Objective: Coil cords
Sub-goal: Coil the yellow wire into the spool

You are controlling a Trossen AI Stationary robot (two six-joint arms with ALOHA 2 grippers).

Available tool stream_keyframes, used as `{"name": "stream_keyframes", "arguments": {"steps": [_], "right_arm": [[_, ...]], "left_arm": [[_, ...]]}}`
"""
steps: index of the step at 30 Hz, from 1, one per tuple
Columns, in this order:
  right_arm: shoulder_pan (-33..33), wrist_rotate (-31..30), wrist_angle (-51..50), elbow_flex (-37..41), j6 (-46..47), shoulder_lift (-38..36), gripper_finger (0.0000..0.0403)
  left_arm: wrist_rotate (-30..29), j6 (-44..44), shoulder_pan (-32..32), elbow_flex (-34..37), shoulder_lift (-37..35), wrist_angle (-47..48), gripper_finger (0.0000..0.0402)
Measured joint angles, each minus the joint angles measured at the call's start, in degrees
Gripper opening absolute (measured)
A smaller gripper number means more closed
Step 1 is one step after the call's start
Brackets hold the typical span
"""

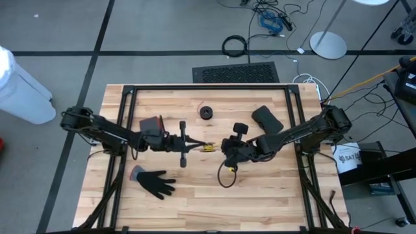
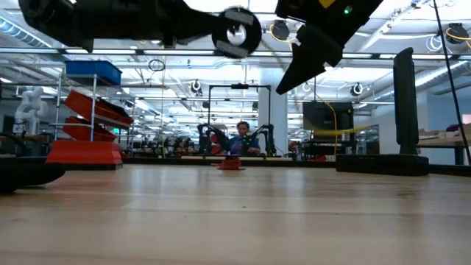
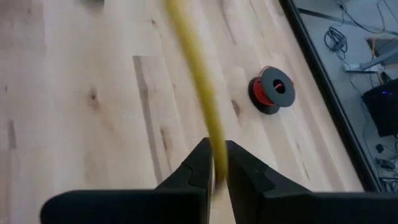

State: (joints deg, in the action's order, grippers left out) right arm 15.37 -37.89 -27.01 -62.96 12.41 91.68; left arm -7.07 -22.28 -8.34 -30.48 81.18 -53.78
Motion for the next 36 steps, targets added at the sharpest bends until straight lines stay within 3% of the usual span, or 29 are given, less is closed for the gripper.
{"name": "stream_keyframes", "arguments": {"steps": [17,29,36], "right_arm": [[6.03,-6.05,-1.36,-0.13,4.50,0.00,0.0018],[13.23,-19.14,-6.81,-0.14,14.74,0.02,0.0064],[17.15,-25.31,-9.79,-0.15,19.90,0.02,0.0058]], "left_arm": [[-0.22,2.55,0.02,-0.02,-0.84,0.78,0.0000],[-0.39,2.60,0.04,-0.04,-0.82,0.79,0.0000],[-0.39,2.62,0.04,-0.06,-0.82,0.79,0.0000]]}}
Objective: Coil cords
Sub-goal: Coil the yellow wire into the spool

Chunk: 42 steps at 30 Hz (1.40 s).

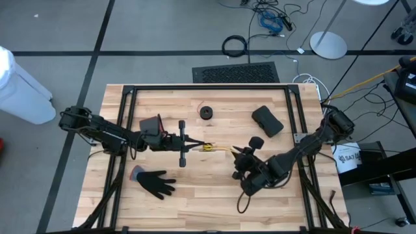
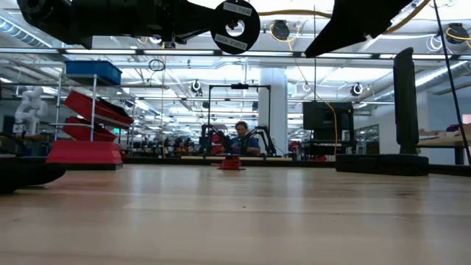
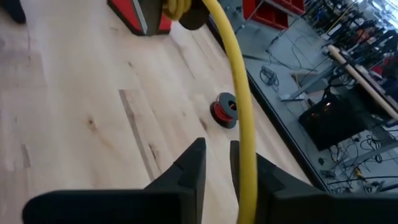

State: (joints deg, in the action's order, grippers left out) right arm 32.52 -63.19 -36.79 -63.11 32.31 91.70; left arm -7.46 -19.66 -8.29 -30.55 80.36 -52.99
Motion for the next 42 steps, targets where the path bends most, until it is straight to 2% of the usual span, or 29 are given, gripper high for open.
{"name": "stream_keyframes", "arguments": {"steps": [6,18,42], "right_arm": [[2.49,-3.13,0.17,0.00,1.32,0.00,0.0052],[6.70,-13.05,0.11,0.00,3.11,0.00,0.0052],[11.49,-18.27,0.70,-0.01,4.59,0.02,0.0042]], "left_arm": [[-0.02,-0.02,0.00,0.00,0.02,0.00,0.0000],[-0.02,-0.02,0.00,-0.04,0.02,0.02,0.0000],[-0.02,-0.02,0.00,-0.04,0.02,0.02,0.0000]]}}
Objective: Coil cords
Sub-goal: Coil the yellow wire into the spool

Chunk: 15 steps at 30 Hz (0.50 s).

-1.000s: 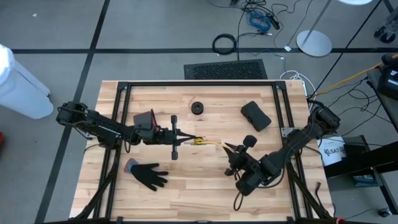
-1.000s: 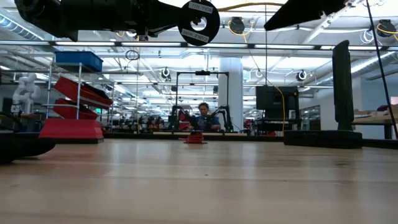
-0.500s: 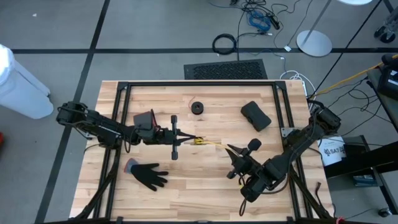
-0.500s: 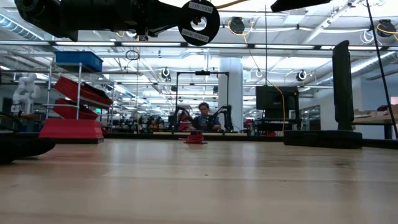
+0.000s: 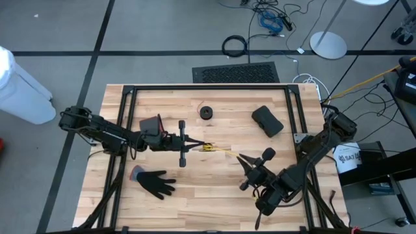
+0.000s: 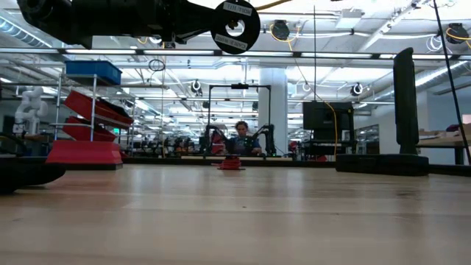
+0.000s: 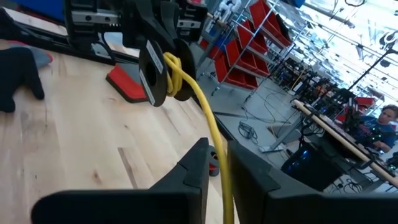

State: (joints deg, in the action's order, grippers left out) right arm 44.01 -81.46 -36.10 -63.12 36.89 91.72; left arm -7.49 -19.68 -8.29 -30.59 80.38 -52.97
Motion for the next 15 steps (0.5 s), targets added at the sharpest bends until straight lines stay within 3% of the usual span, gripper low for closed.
{"name": "stream_keyframes", "arguments": {"steps": [7,15], "right_arm": [[-0.02,0.92,0.02,0.00,0.19,-0.02,0.0007],[-0.02,2.13,-0.08,-0.02,1.47,-0.01,0.0003]], "left_arm": [[-0.02,0.00,0.00,0.00,0.00,0.02,0.0000],[-0.02,0.00,0.01,0.00,0.00,0.02,0.0000]]}}
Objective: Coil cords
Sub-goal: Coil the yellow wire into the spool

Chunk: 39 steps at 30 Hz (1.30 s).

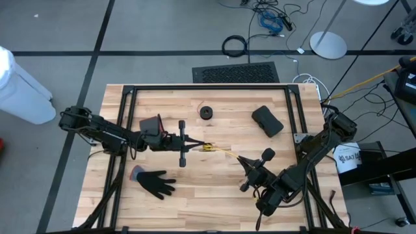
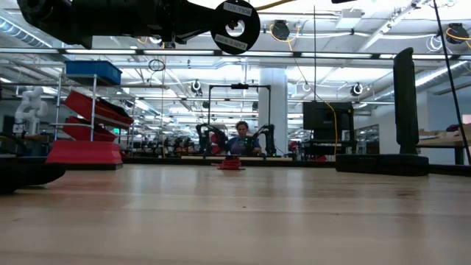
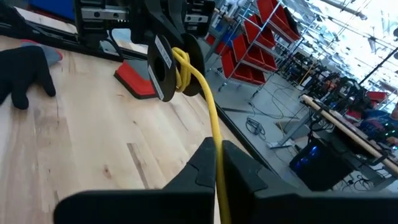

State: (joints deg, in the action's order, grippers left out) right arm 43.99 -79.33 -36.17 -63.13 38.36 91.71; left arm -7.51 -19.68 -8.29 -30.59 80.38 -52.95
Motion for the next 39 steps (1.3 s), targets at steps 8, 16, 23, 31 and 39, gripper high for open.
{"name": "stream_keyframes", "arguments": {"steps": [8,16,23,31,39], "right_arm": [[-5.32,3.88,-2.09,0.00,6.53,0.04,0.0001],[-12.98,10.00,8.47,0.00,-1.37,0.91,0.0001],[-18.90,16.55,27.43,0.00,-16.34,4.38,0.0000],[-22.65,19.98,40.17,0.00,-21.94,7.05,0.0000],[-24.52,22.73,45.47,0.00,-21.31,9.61,0.0000]], "left_arm": [[0.01,1.43,0.01,0.00,0.02,-4.57,0.0000],[-4.52,1.10,0.23,-0.01,0.38,-10.18,0.0000],[-4.78,0.91,2.11,-0.15,3.01,-14.76,0.0000],[-5.56,-0.60,4.04,-0.22,6.98,-16.03,0.0000],[-7.20,-3.88,4.58,-0.22,10.11,-17.12,0.0000]]}}
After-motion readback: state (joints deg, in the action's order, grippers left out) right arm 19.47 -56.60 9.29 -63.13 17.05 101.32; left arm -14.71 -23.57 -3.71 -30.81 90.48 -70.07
